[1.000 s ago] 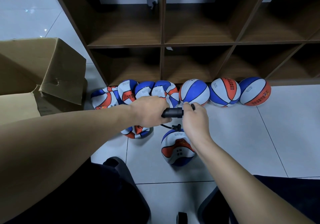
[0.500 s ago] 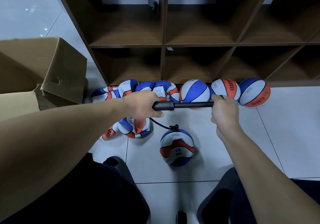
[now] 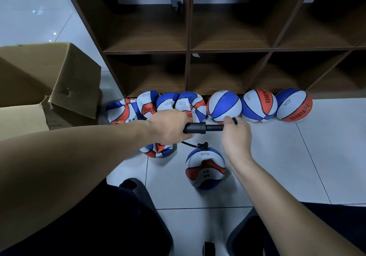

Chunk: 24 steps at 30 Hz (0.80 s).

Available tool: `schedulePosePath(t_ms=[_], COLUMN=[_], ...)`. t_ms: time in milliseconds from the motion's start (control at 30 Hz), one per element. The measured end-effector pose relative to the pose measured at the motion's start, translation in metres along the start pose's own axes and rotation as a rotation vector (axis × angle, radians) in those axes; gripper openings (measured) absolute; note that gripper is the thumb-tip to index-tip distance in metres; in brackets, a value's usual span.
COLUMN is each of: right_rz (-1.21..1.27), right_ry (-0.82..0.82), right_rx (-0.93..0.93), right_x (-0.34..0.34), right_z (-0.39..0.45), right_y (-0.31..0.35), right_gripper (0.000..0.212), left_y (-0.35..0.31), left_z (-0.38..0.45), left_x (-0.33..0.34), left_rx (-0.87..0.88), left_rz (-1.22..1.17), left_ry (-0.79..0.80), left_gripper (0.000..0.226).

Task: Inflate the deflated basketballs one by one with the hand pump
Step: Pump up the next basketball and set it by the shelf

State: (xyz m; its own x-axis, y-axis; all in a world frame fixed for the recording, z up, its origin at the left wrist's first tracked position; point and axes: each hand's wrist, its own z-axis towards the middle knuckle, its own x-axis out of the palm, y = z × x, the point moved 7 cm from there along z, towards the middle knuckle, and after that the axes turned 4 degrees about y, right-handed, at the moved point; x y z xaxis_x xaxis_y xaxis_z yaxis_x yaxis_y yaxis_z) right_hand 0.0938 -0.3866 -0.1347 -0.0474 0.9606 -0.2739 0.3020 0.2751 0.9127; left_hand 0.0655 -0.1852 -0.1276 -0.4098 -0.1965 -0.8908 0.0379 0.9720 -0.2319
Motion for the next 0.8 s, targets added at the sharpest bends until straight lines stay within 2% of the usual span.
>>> schedulePosePath(t_ms=[200,567,667,800], right_rz=[-0.018,-0.083,-0.080,0.042], right_ry=[0.060,0.142,0.102,-0.022], right_rx=[0.014,0.006,0.021,0.108], right_x=[0.016,0.028,0.011,-0.025], right_z=[-0.006,-0.006,0.002,0.022], right_y=[-0.002,-0.003,-0.001,-0.001], right_gripper=[0.035,0.034,0.036,0.030], left_y=[-0.005,-0.008,-0.004,0.016], left_z=[0.002,0.005,0.005,0.005], left_x=[0.001,0.000,-0.001,0.000], left_rx=[0.025,0.054,0.043,0.000], left_rz=[0.021,0.037,0.019,-0.017], left_ry=[-0.007,0.013,0.023,0.072], left_gripper=[0.033,0.032,0.031,0.027])
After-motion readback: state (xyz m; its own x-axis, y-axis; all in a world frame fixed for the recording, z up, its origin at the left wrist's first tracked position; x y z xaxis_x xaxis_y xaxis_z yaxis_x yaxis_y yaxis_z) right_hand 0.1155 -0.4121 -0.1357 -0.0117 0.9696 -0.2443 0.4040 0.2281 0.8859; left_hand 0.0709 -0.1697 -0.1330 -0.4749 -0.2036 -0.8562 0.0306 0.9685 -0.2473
